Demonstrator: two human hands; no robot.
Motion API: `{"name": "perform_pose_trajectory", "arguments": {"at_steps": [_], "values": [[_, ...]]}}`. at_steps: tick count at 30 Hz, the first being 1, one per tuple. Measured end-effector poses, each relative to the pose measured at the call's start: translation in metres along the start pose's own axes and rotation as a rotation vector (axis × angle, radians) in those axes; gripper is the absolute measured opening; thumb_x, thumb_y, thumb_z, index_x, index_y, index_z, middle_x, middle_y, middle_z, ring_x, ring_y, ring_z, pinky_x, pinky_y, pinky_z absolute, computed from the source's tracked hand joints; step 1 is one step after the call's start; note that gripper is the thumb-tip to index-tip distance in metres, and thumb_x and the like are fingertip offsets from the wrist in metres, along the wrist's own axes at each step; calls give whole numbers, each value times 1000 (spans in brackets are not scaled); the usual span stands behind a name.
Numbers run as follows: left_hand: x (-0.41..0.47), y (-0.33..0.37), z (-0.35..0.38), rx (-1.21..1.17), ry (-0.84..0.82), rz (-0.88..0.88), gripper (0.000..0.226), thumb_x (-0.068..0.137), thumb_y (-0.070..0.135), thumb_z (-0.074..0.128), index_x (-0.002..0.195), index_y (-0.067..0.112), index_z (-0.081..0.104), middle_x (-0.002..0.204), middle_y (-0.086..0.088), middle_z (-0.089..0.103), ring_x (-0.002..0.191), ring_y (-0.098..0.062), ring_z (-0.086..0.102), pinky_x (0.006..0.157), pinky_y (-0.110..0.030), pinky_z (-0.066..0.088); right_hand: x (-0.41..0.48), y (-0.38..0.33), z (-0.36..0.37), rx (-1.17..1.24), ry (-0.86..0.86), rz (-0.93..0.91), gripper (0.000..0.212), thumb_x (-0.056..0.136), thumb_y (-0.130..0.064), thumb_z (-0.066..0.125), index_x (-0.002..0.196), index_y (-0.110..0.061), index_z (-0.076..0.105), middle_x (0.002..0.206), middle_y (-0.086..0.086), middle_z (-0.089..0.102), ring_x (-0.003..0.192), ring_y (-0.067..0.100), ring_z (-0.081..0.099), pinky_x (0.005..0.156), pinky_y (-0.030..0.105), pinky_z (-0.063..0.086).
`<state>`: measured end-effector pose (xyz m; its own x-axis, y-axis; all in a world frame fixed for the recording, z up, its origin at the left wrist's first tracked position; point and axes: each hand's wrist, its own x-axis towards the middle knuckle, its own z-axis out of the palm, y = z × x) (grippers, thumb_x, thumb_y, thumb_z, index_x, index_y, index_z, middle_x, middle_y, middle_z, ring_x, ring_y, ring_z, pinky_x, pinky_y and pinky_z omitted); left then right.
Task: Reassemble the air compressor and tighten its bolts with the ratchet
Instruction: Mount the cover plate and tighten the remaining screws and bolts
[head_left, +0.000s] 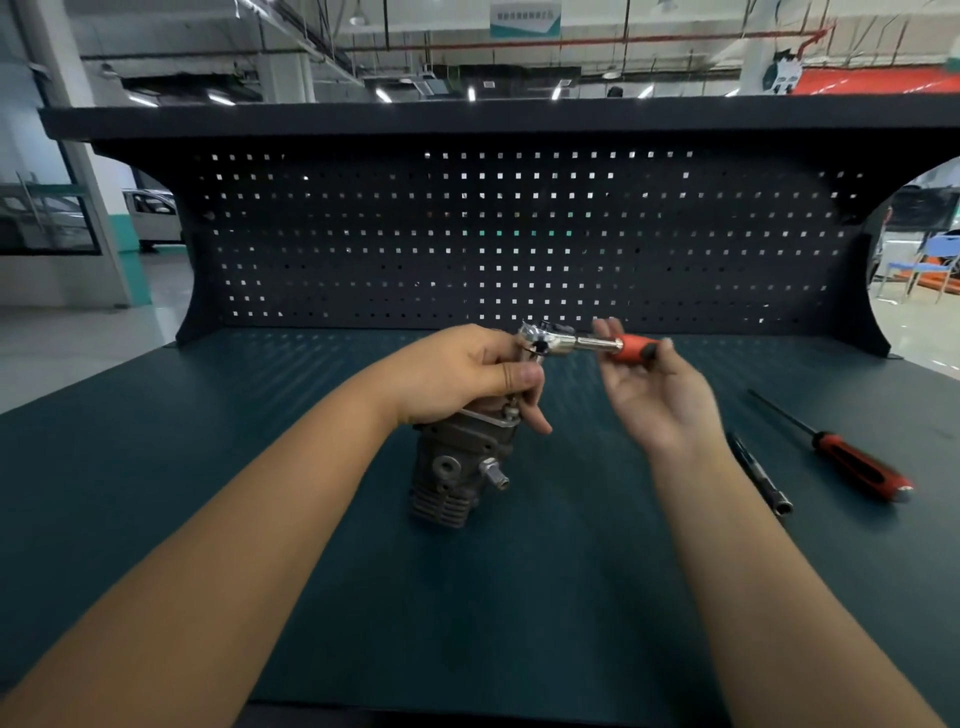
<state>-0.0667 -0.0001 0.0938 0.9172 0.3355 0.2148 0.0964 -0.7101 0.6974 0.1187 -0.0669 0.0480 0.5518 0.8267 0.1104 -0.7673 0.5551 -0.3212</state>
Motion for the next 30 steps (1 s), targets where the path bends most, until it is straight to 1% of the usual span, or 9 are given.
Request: {"name": "perform_pose_trajectory", "arguments": {"at_steps": [3,8,12,14,18,21,23,26,30], "values": [[2,-3,2,14,24,-11,29,91,40,48,86,14,60,85,5,75,109,-31,60,105,-48,38,12,6,8,51,29,54,34,106,-25,29,109,5,44,108,24,60,84,37,65,75,44,52],[-3,-11,-6,2,125,-22,32,93,40,44,84,15,62,83,7,75,101,-4,64,97,-28,41,-40,6,-2,-41,-61,-325,27,102,-27,39,124,-10,39,105,8,67,98,30,70,80,39,56],[-4,-12,-5,12,123,6,43,86,49,47,89,10,64,85,6,75,98,-5,66,94,-31,43,-107,30,-6,-130,-65,-728,7,100,-20,45,105,-17,41,103,8,67,104,35,65,88,42,53],[-1,-11,-1,24,107,14,46,88,47,53,94,3,64,86,4,75,94,-10,68,96,-37,45,-131,45,-2,-182,-83,-915,16,95,-23,56,103,-17,44,102,10,66,105,39,62,88,44,52],[3,-10,5,21,108,31,28,83,43,58,86,18,71,84,3,75,87,-24,70,88,-38,52,-156,88,1,-632,-345,-1269,22,90,-31,63,105,-16,58,109,8,64,111,36,61,96,47,46],[4,-14,8,33,142,16,22,89,31,62,86,11,70,92,-14,72,97,-34,66,91,-53,48,-159,106,-1,-910,-456,-1328,27,93,-28,60,103,-4,55,115,13,60,122,26,56,101,46,43],[5,-17,8,40,157,24,16,89,32,61,83,19,70,89,-4,74,94,-23,68,90,-44,51,-155,104,1,-916,-449,-1335,28,93,-27,60,104,-2,54,115,15,60,121,28,56,102,46,43],[2,-13,1,63,149,48,25,77,47,57,87,27,67,81,16,73,81,2,67,76,-16,50,-149,85,5,-674,-348,-1189,20,90,-26,64,103,-11,58,111,13,64,112,38,60,98,49,46],[0,-20,-10,32,174,13,41,75,51,55,92,14,67,89,11,75,88,-3,69,80,-19,53,-120,42,-2,-289,-181,-777,15,92,-22,44,105,-15,45,100,10,71,104,32,66,85,38,54]]}}
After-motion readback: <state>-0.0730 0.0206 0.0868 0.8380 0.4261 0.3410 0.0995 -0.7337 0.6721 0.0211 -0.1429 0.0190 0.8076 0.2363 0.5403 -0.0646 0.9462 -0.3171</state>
